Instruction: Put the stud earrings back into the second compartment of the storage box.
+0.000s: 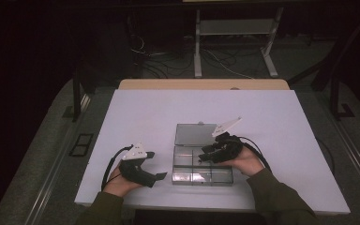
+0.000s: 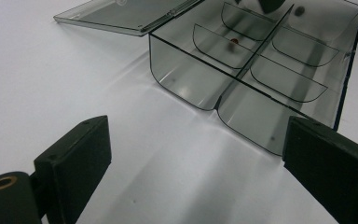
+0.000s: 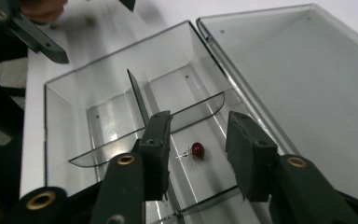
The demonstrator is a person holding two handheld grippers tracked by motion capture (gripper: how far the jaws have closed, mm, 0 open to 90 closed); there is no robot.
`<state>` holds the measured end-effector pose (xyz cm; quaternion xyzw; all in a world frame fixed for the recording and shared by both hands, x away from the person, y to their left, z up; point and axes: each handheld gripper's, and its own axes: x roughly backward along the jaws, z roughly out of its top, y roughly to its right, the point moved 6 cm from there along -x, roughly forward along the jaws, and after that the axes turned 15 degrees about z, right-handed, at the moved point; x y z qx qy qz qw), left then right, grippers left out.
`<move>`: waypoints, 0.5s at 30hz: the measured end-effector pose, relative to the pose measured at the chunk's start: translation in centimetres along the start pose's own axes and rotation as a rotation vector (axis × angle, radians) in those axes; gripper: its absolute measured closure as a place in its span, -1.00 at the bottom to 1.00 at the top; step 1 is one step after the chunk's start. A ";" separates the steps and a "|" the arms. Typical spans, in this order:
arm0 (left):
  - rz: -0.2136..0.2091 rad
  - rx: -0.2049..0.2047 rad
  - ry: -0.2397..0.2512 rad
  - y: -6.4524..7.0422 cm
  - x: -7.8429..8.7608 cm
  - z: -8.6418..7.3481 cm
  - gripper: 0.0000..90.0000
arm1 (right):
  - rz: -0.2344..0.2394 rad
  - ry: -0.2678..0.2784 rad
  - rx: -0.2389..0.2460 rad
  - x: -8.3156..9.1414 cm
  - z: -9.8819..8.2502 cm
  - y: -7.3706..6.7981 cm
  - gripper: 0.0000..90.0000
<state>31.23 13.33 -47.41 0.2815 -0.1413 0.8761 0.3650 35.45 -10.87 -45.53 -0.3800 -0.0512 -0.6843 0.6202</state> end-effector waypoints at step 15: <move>0.003 0.004 0.000 0.0 0.1 0.0 -0.84 | -0.081 0.095 -0.010 5.4 -1.8 -0.7 0.13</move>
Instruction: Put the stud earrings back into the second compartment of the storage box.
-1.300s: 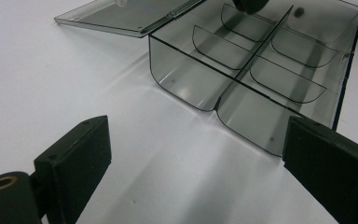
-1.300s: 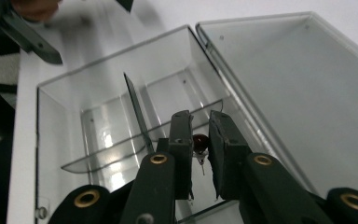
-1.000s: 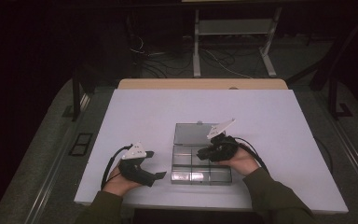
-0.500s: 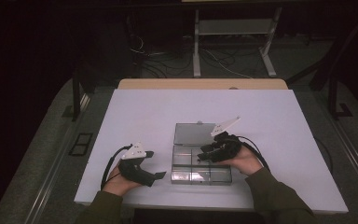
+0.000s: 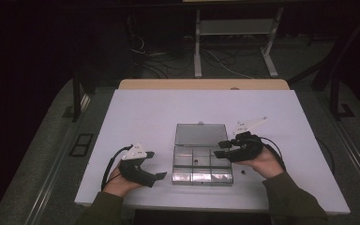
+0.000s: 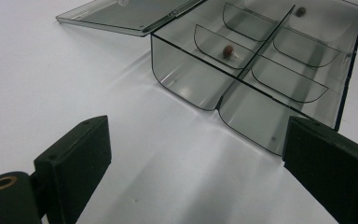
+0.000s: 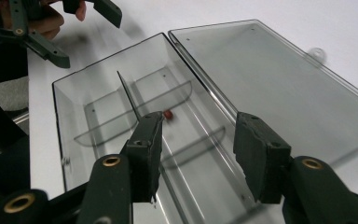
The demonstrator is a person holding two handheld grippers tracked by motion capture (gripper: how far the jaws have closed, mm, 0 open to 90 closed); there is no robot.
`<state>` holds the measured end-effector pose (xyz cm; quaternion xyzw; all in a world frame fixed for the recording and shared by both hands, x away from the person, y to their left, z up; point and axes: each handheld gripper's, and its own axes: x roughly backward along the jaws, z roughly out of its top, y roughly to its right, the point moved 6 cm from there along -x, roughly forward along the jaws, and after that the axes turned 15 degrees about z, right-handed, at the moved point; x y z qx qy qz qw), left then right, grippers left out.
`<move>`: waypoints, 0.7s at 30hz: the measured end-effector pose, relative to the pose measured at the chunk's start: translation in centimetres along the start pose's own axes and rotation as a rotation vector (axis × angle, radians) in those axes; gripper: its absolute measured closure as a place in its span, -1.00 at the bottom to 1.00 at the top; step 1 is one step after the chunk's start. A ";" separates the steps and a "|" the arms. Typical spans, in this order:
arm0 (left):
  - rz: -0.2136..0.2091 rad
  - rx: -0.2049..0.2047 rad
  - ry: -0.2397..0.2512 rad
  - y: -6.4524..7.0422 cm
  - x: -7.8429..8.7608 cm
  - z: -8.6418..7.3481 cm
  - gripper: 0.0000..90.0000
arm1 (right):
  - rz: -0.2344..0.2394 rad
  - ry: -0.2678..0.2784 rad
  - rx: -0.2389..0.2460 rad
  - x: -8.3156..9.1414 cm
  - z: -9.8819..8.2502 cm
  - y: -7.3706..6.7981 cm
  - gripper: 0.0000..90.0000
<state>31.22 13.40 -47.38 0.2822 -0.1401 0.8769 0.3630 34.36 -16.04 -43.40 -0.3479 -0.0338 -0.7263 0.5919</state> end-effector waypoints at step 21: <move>-0.001 -0.007 0.000 0.0 0.0 0.0 -0.84 | -0.112 0.011 -0.061 4.6 -6.0 -0.6 0.24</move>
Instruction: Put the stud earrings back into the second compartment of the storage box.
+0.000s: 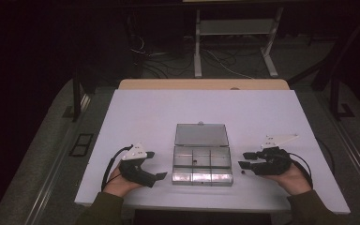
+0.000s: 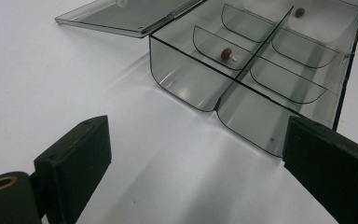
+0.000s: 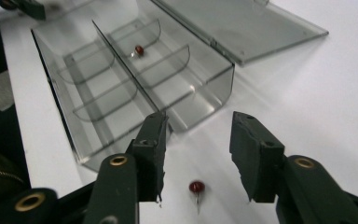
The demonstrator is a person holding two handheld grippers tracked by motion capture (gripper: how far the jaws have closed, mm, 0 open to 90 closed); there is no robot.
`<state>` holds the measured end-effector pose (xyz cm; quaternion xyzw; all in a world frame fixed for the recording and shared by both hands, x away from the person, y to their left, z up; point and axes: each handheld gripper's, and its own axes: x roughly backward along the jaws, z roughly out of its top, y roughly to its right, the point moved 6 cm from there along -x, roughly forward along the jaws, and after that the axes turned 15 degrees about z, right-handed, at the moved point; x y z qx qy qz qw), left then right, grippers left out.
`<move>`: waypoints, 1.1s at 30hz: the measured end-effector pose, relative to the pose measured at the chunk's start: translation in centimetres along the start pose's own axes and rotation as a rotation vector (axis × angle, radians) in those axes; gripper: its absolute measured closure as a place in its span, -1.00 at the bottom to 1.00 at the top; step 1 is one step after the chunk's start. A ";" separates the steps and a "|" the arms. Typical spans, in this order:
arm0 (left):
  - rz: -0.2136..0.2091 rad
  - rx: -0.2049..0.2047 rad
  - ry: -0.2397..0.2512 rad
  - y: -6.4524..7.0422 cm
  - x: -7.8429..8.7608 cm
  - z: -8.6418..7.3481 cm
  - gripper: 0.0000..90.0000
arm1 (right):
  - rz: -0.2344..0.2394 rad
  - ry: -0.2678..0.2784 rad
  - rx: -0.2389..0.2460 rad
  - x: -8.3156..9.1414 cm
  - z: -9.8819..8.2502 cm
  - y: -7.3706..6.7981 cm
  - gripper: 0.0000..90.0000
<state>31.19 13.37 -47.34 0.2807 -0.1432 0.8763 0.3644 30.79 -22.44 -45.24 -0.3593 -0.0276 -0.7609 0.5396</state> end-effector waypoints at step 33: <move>-0.003 -0.002 -0.004 0.1 -0.2 -0.1 -0.84 | -0.028 -0.169 0.040 -2.5 -2.9 0.7 0.74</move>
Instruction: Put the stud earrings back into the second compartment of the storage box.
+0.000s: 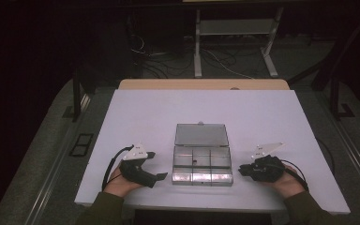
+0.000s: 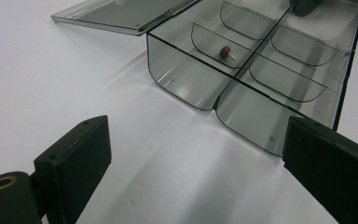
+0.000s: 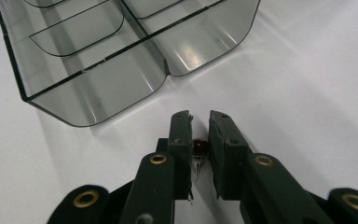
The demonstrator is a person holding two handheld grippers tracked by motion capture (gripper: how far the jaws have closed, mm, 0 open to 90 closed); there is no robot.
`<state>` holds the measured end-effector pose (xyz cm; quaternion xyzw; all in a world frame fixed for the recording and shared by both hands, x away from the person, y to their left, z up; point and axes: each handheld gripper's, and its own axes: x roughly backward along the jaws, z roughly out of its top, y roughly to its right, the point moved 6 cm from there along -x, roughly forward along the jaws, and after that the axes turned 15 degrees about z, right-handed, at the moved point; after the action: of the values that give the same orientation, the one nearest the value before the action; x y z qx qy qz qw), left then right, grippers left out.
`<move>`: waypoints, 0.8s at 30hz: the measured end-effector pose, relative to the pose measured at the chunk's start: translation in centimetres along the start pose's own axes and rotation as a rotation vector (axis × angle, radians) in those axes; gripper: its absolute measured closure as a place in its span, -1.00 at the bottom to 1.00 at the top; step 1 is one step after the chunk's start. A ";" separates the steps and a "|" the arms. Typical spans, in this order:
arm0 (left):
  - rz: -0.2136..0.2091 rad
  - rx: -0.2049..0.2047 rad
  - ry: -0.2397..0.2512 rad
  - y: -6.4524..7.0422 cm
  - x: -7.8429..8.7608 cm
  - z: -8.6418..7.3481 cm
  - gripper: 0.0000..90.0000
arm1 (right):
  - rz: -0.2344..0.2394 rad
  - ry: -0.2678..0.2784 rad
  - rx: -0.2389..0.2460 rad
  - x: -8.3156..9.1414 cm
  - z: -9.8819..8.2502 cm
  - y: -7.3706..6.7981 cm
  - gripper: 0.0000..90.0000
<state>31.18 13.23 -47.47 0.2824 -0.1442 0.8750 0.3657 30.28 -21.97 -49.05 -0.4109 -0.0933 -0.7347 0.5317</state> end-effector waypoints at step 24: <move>-0.007 0.007 0.004 0.0 0.0 0.0 -0.84 | 0.038 0.131 0.001 2.3 2.4 -0.6 0.75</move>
<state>31.20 13.26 -47.41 0.2824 -0.1393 0.8749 0.3678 30.73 -22.01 -45.70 -0.3634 -0.0511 -0.7496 0.5509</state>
